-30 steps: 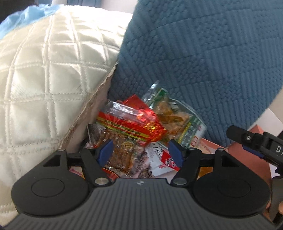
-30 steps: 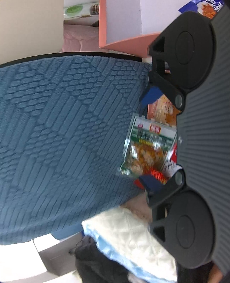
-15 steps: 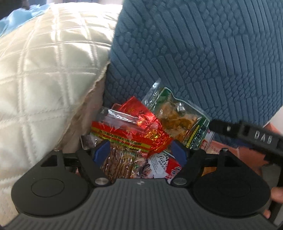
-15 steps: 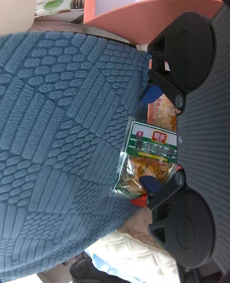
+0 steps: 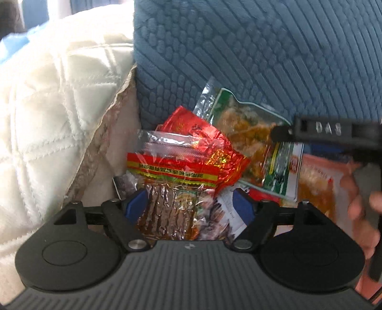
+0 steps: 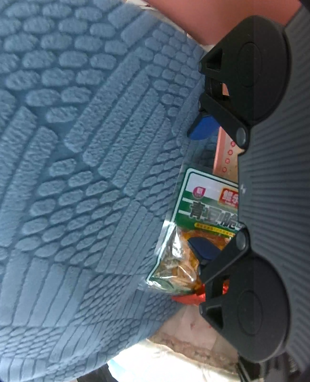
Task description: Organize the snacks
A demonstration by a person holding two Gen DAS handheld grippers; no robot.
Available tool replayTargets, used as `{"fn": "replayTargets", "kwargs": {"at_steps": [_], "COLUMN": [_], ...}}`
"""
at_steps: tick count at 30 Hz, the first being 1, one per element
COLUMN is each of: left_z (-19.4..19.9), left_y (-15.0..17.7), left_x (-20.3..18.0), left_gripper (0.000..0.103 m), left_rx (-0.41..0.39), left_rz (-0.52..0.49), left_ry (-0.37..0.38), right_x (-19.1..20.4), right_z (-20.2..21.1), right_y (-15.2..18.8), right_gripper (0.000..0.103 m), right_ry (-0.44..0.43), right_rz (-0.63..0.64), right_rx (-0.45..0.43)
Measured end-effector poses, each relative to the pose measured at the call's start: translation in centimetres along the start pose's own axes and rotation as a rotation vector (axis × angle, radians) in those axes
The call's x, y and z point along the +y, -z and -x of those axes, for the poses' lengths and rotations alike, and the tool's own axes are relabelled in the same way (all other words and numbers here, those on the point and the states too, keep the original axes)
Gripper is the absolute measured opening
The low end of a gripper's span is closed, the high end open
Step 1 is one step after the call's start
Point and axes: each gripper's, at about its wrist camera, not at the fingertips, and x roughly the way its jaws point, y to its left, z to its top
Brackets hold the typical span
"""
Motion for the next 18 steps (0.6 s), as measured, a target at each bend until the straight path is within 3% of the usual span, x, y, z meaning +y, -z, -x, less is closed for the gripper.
{"fn": "replayTargets", "kwargs": {"at_steps": [6, 13, 18], "left_z": [-0.2, 0.5, 0.4], "left_y": [0.8, 1.9, 2.0], "left_x": [-1.0, -1.5, -0.6], "left_gripper": [0.082, 0.084, 0.084], "left_rx": [-0.009, -0.038, -0.035], "left_rz": [-0.086, -0.104, -0.047], "left_ry": [-0.083, -0.099, -0.077], "right_x": [1.1, 2.8, 4.3], "right_z": [-1.5, -2.2, -2.5], "right_y": [0.6, 1.6, 2.7], "right_gripper": [0.09, 0.09, 0.089], "right_ry": [-0.055, -0.04, 0.006], "right_rz": [0.002, 0.072, 0.14], "right_rx": [0.029, 0.021, 0.016]}}
